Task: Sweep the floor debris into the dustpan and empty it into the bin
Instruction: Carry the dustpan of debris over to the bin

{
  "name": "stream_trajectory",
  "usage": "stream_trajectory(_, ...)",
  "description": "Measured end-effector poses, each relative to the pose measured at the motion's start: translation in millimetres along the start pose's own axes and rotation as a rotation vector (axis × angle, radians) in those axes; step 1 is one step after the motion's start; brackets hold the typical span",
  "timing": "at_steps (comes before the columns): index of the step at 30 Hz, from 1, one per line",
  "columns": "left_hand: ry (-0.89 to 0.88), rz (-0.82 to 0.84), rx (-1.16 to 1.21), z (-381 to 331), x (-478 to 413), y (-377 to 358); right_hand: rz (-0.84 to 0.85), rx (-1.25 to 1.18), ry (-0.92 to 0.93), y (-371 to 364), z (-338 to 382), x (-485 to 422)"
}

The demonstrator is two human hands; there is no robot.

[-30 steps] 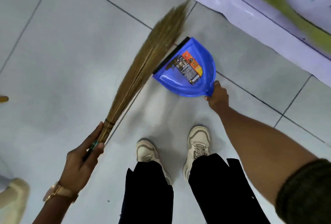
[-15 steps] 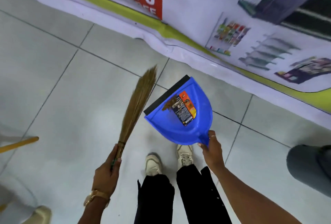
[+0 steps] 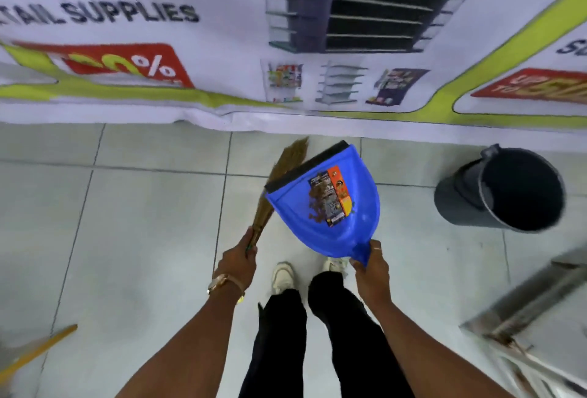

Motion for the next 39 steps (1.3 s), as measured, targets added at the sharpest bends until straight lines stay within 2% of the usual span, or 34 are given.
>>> stream_trajectory(5,-0.2,0.111,-0.258,-73,6,-33,-0.106,-0.125,-0.225,55,-47,-1)
stream_trajectory(10,-0.299,0.177,-0.416,-162,27,-104,-0.156,-0.164,-0.388,133,-94,-27)
stream_trajectory(15,-0.323,0.18,-0.518,-263,56,-174,-0.152,-0.152,-0.49,221,-133,-78)
stream_trajectory(23,-0.264,0.223,-0.711,-413,61,-246,-0.152,-0.164,-0.568,331,-172,-164)
stream_trajectory(30,-0.275,0.268,-0.839,-481,26,-274,-0.118,-0.117,-0.592,373,-184,-226)
stream_trajectory(39,-0.29,0.266,-0.867,-496,-5,-262,-0.119,-0.075,-0.701,370,-168,-242)
Point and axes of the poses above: each hand's wrist, its own x-axis away from the middle knuckle, its own y-axis out of the back of the hand, z = x × y, the point moved 1 cm from there along -x, towards the middle knuckle, and after that the axes turned 2 degrees about -z, right-handed, at the moved point
